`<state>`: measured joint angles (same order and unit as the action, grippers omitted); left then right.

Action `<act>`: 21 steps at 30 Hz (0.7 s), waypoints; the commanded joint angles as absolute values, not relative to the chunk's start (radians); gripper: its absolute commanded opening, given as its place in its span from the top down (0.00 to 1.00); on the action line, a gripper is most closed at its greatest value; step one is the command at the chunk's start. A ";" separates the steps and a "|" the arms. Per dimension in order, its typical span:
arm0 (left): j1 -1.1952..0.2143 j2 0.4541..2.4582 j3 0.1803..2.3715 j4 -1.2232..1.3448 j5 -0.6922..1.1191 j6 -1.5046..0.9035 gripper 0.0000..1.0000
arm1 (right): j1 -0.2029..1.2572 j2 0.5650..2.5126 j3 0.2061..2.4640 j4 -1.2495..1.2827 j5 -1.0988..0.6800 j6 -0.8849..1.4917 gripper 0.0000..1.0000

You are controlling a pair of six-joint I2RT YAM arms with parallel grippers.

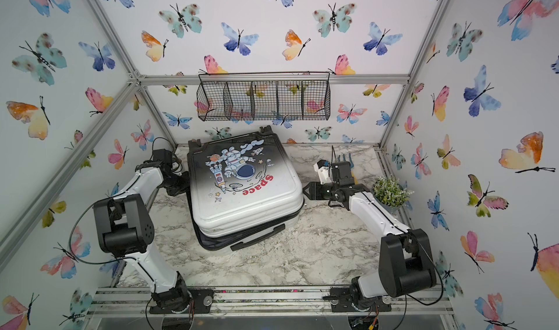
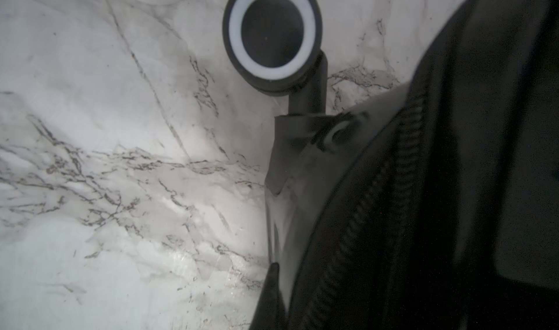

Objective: Close the suitcase zippers
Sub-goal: Adjust the suitcase at the center of the board.

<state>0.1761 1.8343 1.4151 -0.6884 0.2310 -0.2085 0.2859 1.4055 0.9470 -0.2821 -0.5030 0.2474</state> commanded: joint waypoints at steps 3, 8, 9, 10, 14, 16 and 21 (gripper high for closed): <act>0.167 1.859 1.532 -0.631 0.280 -0.181 1.00 | 0.286 1.334 0.843 -0.345 -0.406 0.113 0.46; 0.181 1.924 1.607 -0.679 0.246 -0.149 1.00 | 0.273 1.299 0.747 -0.228 -0.432 -0.037 0.46; 0.181 1.934 1.620 -0.681 0.250 -0.147 1.00 | 0.274 1.309 0.750 -0.200 -0.460 -0.065 0.45; 0.181 1.943 1.632 -0.685 0.254 -0.147 1.00 | 0.273 1.327 0.769 -0.208 -0.482 -0.098 0.42; 0.181 1.966 1.659 -0.693 0.271 -0.144 1.00 | 0.273 1.382 0.736 -0.056 -0.629 -0.144 0.38; 0.181 1.976 1.667 -0.698 0.280 -0.142 1.00 | 0.273 1.398 0.681 0.076 -0.651 -0.138 0.37; 0.181 1.990 1.671 -0.706 0.304 -0.137 1.00 | 0.259 1.421 0.646 0.194 -0.772 -0.250 0.34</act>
